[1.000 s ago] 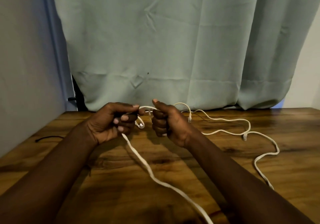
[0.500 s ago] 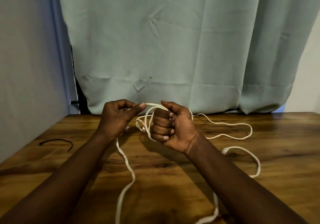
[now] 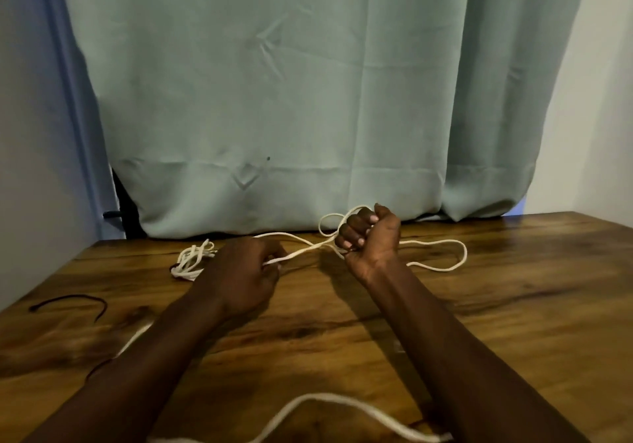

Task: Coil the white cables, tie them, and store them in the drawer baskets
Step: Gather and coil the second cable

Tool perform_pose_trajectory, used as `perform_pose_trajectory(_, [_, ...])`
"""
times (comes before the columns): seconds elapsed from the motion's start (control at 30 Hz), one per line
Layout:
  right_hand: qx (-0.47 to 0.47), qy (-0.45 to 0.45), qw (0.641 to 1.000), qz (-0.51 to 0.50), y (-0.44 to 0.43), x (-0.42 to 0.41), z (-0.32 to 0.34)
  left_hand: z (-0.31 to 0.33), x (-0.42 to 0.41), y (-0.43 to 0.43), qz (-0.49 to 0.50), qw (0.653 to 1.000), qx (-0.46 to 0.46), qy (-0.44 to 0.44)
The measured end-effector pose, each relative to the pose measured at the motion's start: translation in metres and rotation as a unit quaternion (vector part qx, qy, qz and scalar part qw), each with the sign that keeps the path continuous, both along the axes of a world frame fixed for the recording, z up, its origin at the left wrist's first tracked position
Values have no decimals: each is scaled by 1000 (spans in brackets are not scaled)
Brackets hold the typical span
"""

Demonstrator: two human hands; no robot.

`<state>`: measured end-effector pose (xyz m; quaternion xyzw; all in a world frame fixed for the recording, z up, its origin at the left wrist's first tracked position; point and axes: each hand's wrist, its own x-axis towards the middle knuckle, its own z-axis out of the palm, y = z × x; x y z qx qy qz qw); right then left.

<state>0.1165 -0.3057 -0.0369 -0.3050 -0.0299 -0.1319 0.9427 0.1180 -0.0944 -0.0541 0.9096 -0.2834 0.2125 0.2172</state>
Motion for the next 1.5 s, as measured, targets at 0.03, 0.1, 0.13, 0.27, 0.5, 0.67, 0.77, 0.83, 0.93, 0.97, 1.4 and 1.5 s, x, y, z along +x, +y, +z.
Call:
perform_pose_trajectory(0.03, [-31,6,999,-18,0,0,0,-1,-1,-2,-7,999,39,-23])
perform_pose_trajectory(0.1, [-122,18,991,-55,6,1,-2,-1,-8,-8,-31,995,92,-17])
perform_pose_trajectory(0.13, [-175,20,981,-76,11,1,-3,-1,-12,-11,-47,992,119,-7])
perform_pose_trajectory(0.27, [-425,-1,890,-165,27,7,-13,4,-23,-20,-98,980,176,-3])
perform_pose_trajectory(0.5, [-774,-22,617,-142,42,-16,-16,23,-16,7,-123,988,74,-64])
perform_pose_trajectory(0.67, [-747,66,661,-18,38,-25,-18,33,-8,31,-99,986,-124,-59])
perform_pose_trajectory(0.77, [-697,48,715,26,42,-27,-22,38,-6,36,-92,952,-292,0])
perform_pose_trajectory(0.83, [-698,13,716,18,47,-26,-22,37,-3,40,-83,922,-367,87])
perform_pose_trajectory(0.93, [-604,1,786,133,55,-30,-10,32,2,44,-17,874,-456,167])
perform_pose_trajectory(0.97, [-552,-5,808,205,59,-31,-7,31,4,45,12,862,-477,171])
perform_pose_trajectory(1.4, [49,-95,973,204,39,-20,4,-8,18,27,20,991,-47,-126])
perform_pose_trajectory(1.5, [113,-61,988,86,15,-13,9,-10,8,10,-24,992,43,-114])
